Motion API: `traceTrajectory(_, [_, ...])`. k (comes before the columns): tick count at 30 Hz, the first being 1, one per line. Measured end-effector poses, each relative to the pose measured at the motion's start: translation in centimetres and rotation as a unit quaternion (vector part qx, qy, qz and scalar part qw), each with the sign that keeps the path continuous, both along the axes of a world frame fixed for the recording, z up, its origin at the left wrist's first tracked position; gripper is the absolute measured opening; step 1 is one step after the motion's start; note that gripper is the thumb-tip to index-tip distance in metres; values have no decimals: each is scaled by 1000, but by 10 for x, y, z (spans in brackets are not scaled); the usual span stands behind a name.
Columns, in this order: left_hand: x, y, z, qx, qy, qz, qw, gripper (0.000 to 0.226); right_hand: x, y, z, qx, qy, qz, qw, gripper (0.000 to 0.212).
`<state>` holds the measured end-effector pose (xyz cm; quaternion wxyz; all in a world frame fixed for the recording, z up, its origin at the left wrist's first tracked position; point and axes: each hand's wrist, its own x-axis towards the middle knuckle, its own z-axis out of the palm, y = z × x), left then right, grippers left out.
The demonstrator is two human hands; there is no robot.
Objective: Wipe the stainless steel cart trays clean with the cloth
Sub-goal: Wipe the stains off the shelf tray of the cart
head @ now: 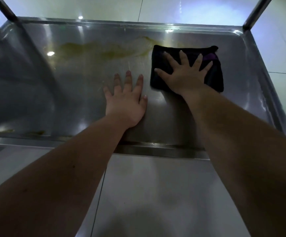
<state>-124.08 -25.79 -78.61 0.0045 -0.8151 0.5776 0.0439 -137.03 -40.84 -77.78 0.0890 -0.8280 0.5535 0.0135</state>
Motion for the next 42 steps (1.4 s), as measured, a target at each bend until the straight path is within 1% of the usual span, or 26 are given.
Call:
traceTrajectory(3, [0,-1,-1,2,0,-3,1000,63,1,-9,2,9,6,1,1000,86])
traceTrajectory(7, [1,-1,-1,8,3,-3,1000,63,-14,10,4,11,6,20,1000,82])
traceTrajectory(11, [0,0,0,11,3,-4,1000,63,-36,55,6,10,32,34,999,79])
traceTrajectory(16, [-1,0,2,2,12,-7,1000,62,-68,132,3,-11,10,44,999,76])
traceTrajectory(19, [-1,4,3,1,10,-6,1000,62,-79,153,1,-22,13,48,999,75])
traceTrajectory(22, [-2,4,4,2,7,-4,1000,62,-75,134,0,-27,26,35,999,76])
traceTrajectory(26, [-4,1,4,1,5,1,1000,63,-51,57,-2,-2,15,-13,1000,78])
traceTrajectory(28, [-4,1,2,-5,1,-1,1000,63,-40,18,0,12,10,-23,1000,78])
traceTrajectory(31, [-3,1,0,-10,-4,-2,1000,63,-38,-24,3,29,9,-33,999,83])
traceTrajectory(34, [-1,0,-1,-13,-1,-2,1000,63,-60,-43,6,31,18,-61,998,89])
traceTrajectory(38, [-3,1,-2,-15,-3,-1,1000,64,-97,-53,8,23,20,-108,994,90])
traceTrajectory(42, [-4,1,-1,-9,-9,-2,1000,63,-106,-48,9,20,35,-88,995,85])
